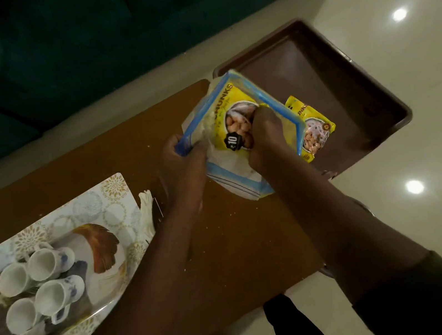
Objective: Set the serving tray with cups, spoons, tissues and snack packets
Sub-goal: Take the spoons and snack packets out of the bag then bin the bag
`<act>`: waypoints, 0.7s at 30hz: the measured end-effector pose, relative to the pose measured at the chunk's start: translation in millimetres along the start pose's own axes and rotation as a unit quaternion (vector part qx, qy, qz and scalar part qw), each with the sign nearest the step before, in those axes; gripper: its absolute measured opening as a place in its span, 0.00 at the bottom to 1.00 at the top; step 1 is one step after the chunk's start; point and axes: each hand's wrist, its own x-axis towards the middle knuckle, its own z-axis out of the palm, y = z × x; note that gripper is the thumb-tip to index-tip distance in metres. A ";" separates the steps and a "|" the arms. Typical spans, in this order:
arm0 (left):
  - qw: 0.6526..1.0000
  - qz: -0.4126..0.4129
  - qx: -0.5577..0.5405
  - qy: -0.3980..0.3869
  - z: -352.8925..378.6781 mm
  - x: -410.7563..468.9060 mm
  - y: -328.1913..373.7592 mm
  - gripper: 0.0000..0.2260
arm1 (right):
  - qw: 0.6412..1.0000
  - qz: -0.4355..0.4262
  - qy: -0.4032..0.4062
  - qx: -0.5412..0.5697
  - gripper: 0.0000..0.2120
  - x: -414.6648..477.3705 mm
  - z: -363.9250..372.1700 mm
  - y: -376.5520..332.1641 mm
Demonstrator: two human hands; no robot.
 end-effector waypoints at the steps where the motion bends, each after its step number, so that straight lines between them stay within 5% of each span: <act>1: 1.000 -0.023 -0.016 0.009 0.3 0.7 -3.4 0.15 | 1.000 0.009 -0.005 0.011 0.14 0.4 -3.0 -0.6; 4: 0.995 -0.078 -0.039 0.051 -0.3 1.3 -15.6 0.22 | 0.998 0.060 -0.018 -0.011 0.15 1.6 -10.4 -2.6; 9: 0.965 -0.210 -0.135 0.080 2.1 10.1 -11.2 0.13 | 0.985 0.088 -0.094 -0.117 0.11 1.7 -20.5 4.5; 14: 0.977 -0.150 -0.109 0.107 -2.8 14.7 -12.2 0.10 | 0.974 0.076 -0.195 -0.083 0.14 -10.4 -29.4 1.2; 16: 0.981 -0.123 -0.079 0.127 -0.1 14.1 -14.5 0.08 | 0.966 0.067 -0.239 -0.079 0.08 -13.6 -32.2 -1.3; 21: 0.980 -0.132 -0.027 0.145 7.6 19.3 -18.6 0.11 | 0.940 0.072 -0.306 -0.133 0.07 -16.3 -33.3 3.4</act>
